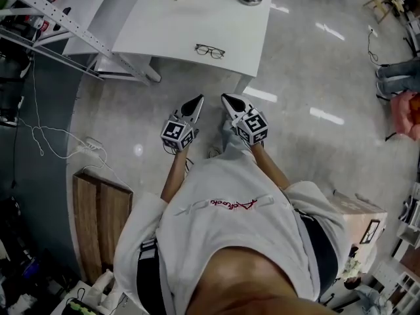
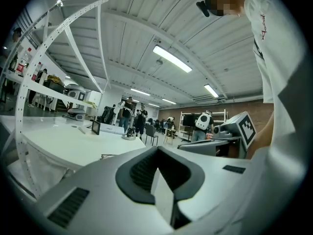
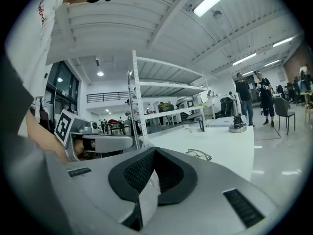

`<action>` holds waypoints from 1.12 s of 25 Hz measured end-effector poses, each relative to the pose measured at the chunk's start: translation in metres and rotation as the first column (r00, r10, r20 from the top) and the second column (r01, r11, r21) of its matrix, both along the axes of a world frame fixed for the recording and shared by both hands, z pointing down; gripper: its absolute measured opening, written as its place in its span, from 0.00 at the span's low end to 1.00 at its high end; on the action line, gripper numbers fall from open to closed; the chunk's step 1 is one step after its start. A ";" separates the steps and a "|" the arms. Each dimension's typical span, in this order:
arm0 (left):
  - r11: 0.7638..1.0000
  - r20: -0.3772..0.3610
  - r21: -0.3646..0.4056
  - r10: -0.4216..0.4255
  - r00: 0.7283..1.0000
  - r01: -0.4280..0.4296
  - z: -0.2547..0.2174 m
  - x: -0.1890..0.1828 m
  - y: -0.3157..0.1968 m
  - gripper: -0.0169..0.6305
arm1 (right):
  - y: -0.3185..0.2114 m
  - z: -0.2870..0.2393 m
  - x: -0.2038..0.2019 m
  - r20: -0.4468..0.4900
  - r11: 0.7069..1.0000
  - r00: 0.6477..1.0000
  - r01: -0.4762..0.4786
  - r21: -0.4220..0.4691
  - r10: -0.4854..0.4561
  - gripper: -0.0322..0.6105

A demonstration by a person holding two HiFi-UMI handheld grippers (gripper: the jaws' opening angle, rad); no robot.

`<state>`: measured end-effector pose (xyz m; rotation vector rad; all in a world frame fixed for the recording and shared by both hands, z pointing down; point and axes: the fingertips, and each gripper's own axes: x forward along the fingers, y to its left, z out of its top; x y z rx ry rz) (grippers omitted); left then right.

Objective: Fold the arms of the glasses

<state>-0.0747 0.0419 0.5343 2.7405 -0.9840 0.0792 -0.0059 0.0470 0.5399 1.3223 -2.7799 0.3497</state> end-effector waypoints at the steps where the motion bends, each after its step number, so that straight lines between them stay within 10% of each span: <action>1: 1.000 0.000 0.001 0.002 1.000 -0.002 0.000 0.000 0.007 0.07 | 0.007 0.000 0.000 -0.004 1.000 1.000 -0.004 0.003 0.004 0.05; 28: 1.000 0.015 0.024 0.017 1.000 -0.018 0.005 0.002 0.075 0.07 | 0.076 -0.003 0.006 -0.043 0.997 0.996 -0.070 0.042 0.072 0.05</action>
